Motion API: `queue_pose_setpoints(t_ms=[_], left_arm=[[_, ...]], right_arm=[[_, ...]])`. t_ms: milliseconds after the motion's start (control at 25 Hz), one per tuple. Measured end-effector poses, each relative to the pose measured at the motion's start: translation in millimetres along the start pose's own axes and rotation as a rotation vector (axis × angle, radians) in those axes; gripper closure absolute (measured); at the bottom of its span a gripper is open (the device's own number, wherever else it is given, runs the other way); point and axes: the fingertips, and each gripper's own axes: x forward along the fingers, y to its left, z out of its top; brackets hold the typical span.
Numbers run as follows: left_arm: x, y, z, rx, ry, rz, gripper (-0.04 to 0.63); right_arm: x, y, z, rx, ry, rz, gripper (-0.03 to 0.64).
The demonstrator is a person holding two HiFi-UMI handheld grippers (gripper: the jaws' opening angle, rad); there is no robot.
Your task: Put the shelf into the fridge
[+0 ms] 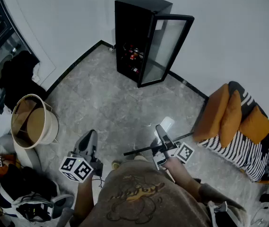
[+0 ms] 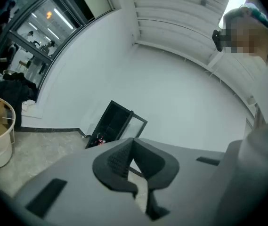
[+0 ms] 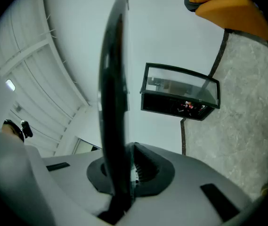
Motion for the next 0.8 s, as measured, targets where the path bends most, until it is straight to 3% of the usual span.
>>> queue_pose_setpoints(t_ms=[320,520,800], left_arm=[[-11.6,3.2,-2.8,0.006,0.002,-0.013,0.595],[-34.6,26.1,-35.5,0.014,0.001,-0.05,0.595],[-37.4,11.0,-4.5,0.018,0.052,-0.097,0.595]], right_arm=[[-8.4,0.9,-13.8,-0.004,-0.009,-0.007,0.591],[-26.5,-17.3,-45.6,-0.043,-0.026,0.009,0.591],[-29.8,17.7,-48.1,-0.018,-0.073,0.001,0.591]])
